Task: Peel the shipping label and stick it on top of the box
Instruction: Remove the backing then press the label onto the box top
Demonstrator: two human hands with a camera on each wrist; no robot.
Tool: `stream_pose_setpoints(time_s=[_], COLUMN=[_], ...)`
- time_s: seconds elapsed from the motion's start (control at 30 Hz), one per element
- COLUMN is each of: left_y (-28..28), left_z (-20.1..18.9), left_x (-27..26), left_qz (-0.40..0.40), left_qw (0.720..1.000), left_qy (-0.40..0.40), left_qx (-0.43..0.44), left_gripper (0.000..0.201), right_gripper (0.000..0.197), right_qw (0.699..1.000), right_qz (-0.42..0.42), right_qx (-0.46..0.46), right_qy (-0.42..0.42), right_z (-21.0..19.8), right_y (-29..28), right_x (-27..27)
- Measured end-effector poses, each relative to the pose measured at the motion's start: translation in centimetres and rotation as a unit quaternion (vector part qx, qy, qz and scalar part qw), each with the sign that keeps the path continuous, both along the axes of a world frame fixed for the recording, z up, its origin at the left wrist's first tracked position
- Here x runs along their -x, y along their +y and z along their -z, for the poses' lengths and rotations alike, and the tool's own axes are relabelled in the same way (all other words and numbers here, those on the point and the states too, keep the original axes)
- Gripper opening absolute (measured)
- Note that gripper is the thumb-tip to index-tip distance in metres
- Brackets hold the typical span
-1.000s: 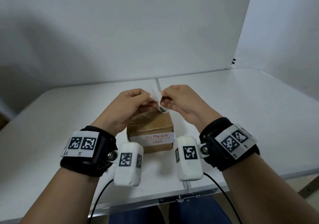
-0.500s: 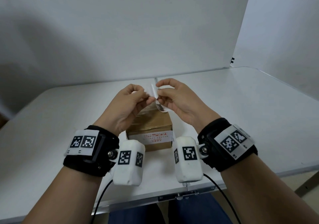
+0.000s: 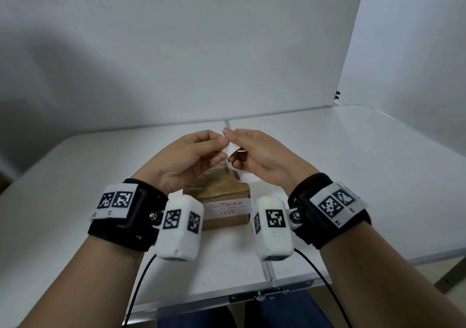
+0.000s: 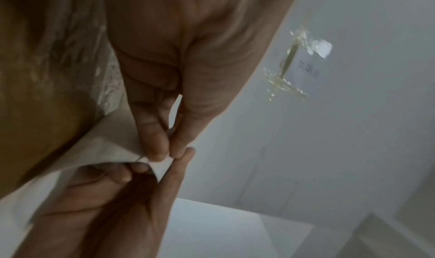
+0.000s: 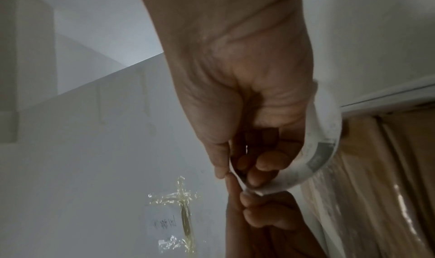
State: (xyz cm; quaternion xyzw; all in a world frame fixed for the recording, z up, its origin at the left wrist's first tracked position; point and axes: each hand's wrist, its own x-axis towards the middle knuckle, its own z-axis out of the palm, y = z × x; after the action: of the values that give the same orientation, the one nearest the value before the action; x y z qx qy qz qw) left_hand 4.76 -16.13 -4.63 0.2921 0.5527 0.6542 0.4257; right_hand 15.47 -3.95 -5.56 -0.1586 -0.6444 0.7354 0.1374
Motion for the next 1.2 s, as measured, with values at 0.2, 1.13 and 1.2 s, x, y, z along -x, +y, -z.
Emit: stream_pose_setpoints(time_s=[0.2, 1.13, 1.2], left_y=[-0.5, -0.1, -0.2], left_z=[-0.1, -1.5, -1.4], left_x=[0.7, 0.3, 0.3], left_qz=[-0.012, -0.091, -0.08], left_qw=[0.998, 0.95, 0.962], left_qy=[-0.068, 0.289, 0.25], left_qx=[0.002, 0.074, 0.073], left_gripper=[0.012, 0.019, 0.018], right_gripper=[0.023, 0.046, 0.04], right_qw=[0.996, 0.983, 0.984], right_qz=[0.029, 0.096, 0.093], right_qx=[0.06, -0.154, -0.15], right_qy=[0.054, 0.028, 0.037], right_z=[0.6, 0.5, 0.6], right_y=[-0.7, -1.0, -0.8], right_x=[0.3, 1.1, 1.0])
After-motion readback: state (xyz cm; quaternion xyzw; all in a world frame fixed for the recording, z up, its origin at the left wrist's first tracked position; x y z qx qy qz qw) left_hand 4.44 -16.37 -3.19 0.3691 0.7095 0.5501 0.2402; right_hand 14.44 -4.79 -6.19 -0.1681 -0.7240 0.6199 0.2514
